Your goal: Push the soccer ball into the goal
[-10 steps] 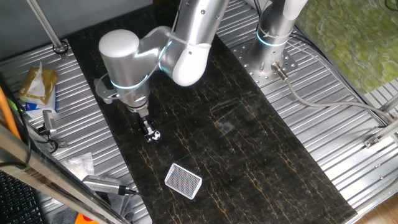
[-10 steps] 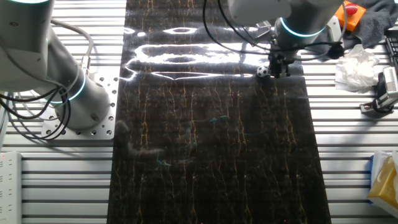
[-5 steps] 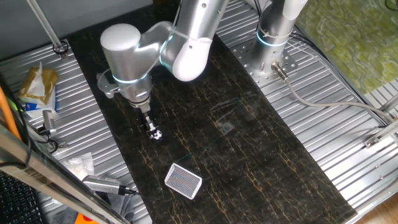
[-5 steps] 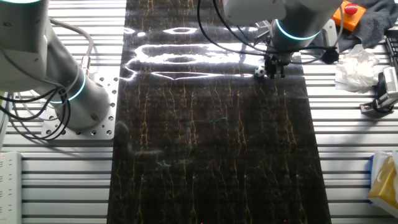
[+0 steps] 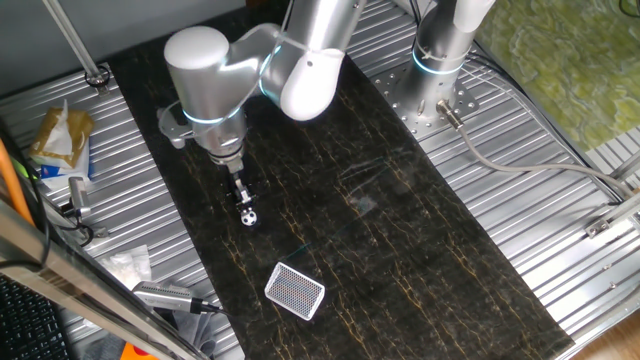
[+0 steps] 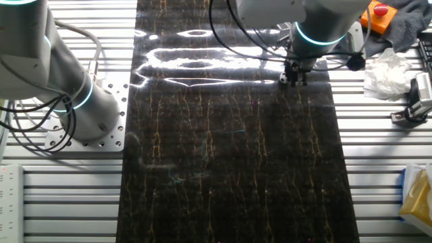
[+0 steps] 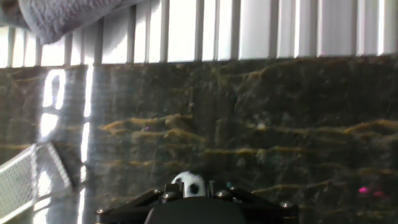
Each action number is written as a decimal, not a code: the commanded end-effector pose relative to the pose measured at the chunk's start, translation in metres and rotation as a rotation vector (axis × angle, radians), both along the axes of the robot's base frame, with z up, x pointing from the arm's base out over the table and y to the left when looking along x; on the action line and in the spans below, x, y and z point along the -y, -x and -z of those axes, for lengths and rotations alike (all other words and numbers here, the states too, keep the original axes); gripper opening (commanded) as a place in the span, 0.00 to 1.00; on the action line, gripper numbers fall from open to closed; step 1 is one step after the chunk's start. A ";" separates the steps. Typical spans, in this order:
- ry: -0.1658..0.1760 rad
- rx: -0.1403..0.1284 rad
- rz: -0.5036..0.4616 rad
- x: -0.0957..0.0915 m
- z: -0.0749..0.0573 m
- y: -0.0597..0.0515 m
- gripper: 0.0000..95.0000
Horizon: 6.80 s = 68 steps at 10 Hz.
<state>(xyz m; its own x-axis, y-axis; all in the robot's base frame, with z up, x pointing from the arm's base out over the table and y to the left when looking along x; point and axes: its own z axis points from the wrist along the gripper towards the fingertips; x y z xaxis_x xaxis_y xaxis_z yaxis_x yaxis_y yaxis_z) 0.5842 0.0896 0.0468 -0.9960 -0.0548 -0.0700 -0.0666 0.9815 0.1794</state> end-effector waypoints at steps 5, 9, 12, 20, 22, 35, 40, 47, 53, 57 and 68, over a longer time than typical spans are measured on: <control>-0.030 -0.013 -0.008 0.008 0.000 -0.033 0.20; -0.036 -0.024 0.004 0.002 0.012 -0.036 0.20; -0.045 -0.024 0.015 -0.003 0.019 -0.027 0.20; -0.037 -0.039 0.054 -0.017 0.021 0.009 0.20; -0.037 -0.033 0.054 -0.017 0.021 0.009 0.20; -0.030 -0.030 0.053 -0.015 0.018 0.012 0.20; -0.027 -0.034 0.060 -0.014 0.017 0.013 0.40; -0.012 -0.048 0.015 -0.014 0.017 0.013 0.40; -0.011 -0.044 -0.059 -0.014 0.017 0.013 0.40; 0.004 -0.042 -0.109 -0.014 0.017 0.013 0.40; 0.111 -0.053 -0.112 -0.014 0.017 0.013 0.20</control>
<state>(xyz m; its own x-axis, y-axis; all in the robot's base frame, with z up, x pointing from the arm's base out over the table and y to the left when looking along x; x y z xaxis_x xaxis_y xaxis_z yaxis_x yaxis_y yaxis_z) 0.5702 0.1033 0.0306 -0.9852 -0.1713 -0.0068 -0.1713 0.9818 0.0821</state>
